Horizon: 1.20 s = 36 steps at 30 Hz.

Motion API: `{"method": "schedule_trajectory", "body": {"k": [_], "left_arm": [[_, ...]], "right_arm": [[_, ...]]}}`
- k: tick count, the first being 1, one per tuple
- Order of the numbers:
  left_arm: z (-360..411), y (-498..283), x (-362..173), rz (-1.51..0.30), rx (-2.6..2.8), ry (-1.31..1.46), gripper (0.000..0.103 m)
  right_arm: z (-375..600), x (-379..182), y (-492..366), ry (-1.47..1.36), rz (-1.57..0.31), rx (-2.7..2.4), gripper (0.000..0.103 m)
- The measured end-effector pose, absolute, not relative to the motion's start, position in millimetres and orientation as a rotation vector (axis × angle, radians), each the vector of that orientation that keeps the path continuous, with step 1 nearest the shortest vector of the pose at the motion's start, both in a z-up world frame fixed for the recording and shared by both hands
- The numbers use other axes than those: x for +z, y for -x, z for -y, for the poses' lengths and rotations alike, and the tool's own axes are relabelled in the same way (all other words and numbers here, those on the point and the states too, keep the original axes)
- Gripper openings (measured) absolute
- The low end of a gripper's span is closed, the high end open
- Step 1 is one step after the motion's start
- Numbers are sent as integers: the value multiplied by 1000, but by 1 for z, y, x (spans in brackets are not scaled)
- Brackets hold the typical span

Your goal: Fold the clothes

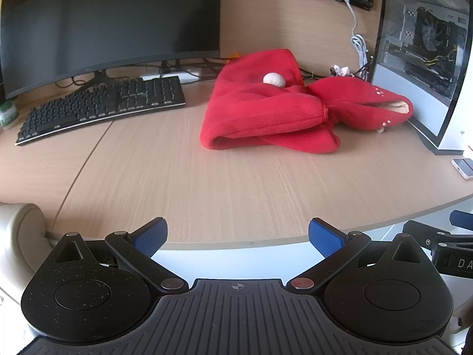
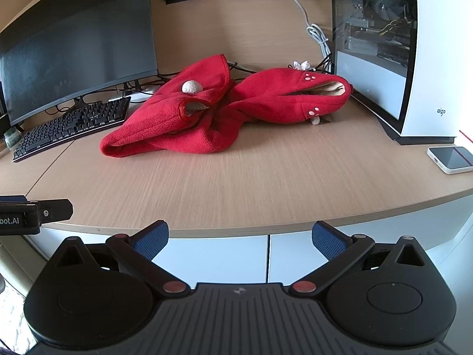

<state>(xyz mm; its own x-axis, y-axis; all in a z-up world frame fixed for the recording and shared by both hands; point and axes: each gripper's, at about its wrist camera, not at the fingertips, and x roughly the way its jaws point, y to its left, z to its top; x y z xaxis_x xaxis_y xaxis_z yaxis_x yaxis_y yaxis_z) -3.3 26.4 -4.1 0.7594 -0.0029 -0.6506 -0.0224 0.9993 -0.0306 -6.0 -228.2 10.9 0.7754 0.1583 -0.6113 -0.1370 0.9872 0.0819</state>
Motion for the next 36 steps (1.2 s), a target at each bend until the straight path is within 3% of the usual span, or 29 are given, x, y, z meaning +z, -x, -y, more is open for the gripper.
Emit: {"method": "schedule_trajectory", "body": {"k": [26,36], "left_arm": [[-23,2,3,-690,-14,-3,103],[0,-56,7,-663,-83,-69,103]], "right_arm": [[235,23,5,-25,-649,119,103],[279,49,-84,79,-554,61,103]]}}
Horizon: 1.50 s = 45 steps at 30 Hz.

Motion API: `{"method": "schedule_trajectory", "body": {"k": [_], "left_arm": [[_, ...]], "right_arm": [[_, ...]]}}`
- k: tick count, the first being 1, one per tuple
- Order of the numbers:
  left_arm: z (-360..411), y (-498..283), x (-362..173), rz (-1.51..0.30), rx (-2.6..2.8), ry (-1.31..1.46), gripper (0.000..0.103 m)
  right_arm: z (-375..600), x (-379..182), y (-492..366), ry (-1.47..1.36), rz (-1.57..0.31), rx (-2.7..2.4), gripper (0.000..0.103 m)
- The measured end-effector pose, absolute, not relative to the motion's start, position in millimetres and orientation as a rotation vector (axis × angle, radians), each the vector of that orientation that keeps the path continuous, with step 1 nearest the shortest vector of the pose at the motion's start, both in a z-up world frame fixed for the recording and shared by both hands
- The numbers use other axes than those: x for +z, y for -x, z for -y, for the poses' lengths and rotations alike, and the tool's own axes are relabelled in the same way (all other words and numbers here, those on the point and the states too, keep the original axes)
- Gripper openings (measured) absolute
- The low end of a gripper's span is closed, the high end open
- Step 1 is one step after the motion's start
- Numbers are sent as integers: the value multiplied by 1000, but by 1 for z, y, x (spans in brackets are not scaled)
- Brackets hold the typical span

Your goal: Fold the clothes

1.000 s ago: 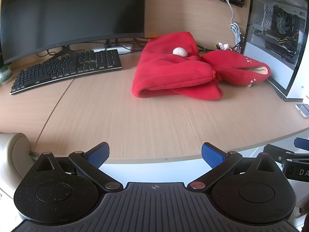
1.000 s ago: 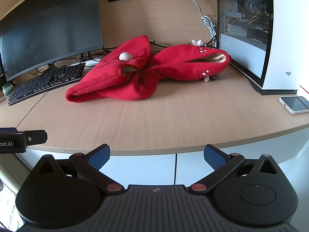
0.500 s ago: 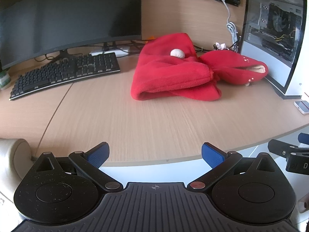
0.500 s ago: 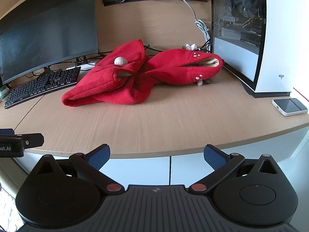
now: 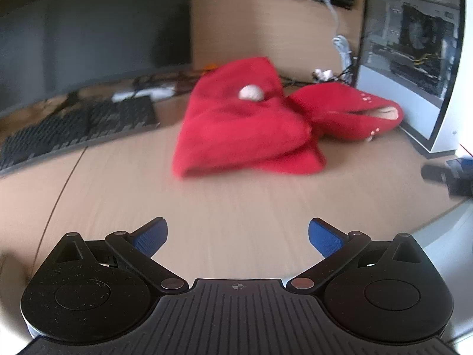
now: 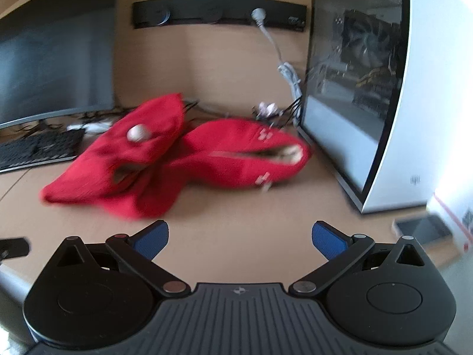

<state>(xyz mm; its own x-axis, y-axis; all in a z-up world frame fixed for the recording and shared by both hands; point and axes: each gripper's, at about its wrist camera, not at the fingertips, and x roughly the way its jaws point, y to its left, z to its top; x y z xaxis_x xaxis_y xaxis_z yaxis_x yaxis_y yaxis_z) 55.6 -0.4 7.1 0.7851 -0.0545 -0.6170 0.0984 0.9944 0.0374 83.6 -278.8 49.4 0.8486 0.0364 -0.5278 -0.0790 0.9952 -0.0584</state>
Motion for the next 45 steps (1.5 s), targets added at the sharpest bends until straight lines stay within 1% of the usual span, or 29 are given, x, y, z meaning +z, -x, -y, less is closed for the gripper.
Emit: {"method": "schedule_trajectory", "body": {"k": [4,8,11,14,16,18,21,25,28,31,34,39,45], "left_arm": [[37,-99,1,-623,-72,-308,103],[73,-151,-21,-613,-23,-557,103],[85,-192,-32,-591,110,-652,103],[66,-225,-15,-529,312,-608,103],[33,-241,-2,-525,513,-546,103],[-11,-250,2,-569,735,-497,103],[-66,-244,1,-691,868,-388,103],[-76,-221,10,-698,955,-341,103],[-63,-203,39,-625,755,-134,103],[-51,-210,52,-616,356,40,103],[-42,-246,32,-743,40,157,103],[-43,-298,-13,-891,-48,160,103],[-75,-324,-37,-1007,-80,312,103]], "right_arm": [[294,48,-140,78,-552,83,103],[297,40,-190,89,-559,155,103],[297,35,-222,83,-563,207,103],[294,32,-253,73,-563,255,103],[290,30,-271,65,-568,296,103],[281,26,-287,64,-579,346,103],[264,18,-307,74,-600,421,103],[240,7,-321,61,-644,531,103],[223,-4,-331,36,-700,576,103],[210,-17,-338,64,-708,543,103],[215,-15,-338,25,-724,511,103],[255,6,-327,-90,-694,377,103],[294,1,-331,-230,-846,358,103]]}}
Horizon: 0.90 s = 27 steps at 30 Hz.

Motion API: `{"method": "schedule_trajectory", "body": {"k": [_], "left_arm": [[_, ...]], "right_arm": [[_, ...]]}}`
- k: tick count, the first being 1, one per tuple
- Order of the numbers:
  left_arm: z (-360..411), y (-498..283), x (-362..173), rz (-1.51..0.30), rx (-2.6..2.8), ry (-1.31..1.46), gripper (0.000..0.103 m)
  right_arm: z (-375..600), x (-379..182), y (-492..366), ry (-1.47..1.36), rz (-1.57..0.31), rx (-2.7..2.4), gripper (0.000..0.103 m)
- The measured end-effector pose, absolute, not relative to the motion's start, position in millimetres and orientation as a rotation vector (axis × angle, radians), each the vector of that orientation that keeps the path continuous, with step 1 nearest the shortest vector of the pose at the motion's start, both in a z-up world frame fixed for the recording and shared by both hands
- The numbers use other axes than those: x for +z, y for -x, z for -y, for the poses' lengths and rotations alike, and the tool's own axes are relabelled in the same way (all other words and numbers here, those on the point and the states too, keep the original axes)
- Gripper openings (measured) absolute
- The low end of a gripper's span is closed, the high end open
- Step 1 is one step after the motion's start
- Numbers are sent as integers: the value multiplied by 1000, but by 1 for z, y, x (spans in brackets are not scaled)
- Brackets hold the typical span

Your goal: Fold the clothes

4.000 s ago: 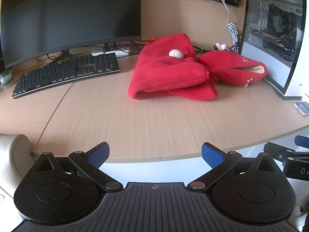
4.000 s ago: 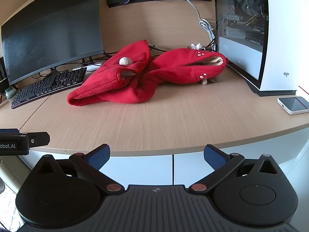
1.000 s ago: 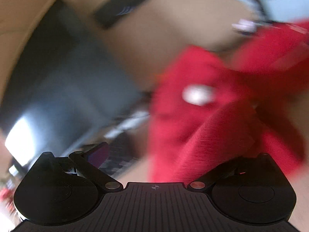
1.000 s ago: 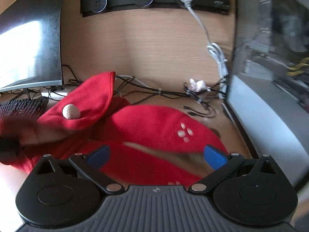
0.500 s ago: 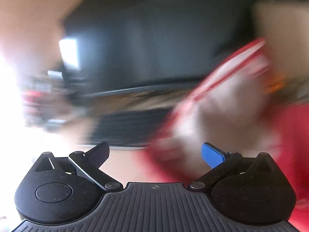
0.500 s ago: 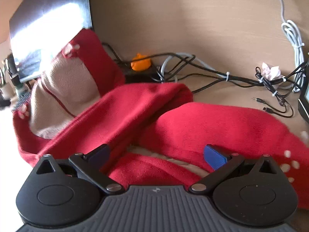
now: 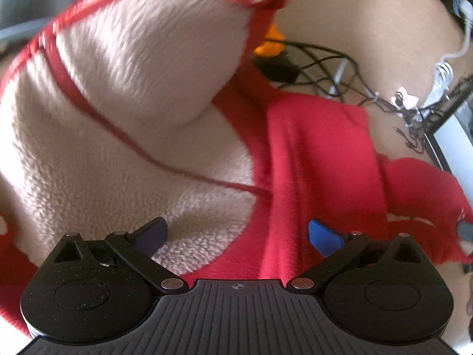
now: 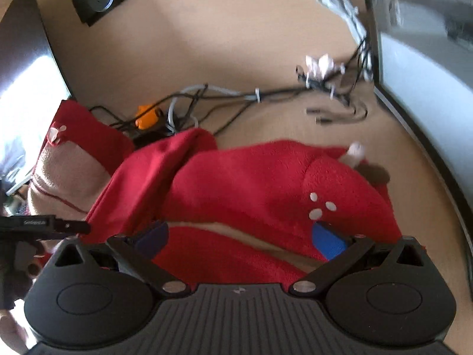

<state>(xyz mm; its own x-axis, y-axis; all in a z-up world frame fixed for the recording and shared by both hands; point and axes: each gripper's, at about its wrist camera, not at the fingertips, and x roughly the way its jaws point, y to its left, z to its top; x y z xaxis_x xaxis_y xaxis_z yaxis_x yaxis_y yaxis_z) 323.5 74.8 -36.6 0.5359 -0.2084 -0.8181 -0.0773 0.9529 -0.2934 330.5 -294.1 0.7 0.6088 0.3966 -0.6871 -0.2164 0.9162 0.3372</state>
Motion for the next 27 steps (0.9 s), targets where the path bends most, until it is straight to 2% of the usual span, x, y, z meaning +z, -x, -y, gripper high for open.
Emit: {"method": "schedule_trajectory", "body": {"k": [4,9,15,22,27], "left_arm": [[-83,-326,-39,-1019,-116,325,103],[-69,-314,-43,-1042,-116,288,103],[-28,-266,-42,-1127,-191,354,103],[50,-248,-49,-1184,-452,502,103],[63,-252,-41,-1162,-568,509,103]], "right_arm": [[301,-11,-354,-251,-963,315,103],[281,-19,-382,-69,-954,272,103],[242,-13,-428,43,-796,242,103],[175,63,-415,58,-474,523,103],[169,70,-384,114,-518,596,103]]}}
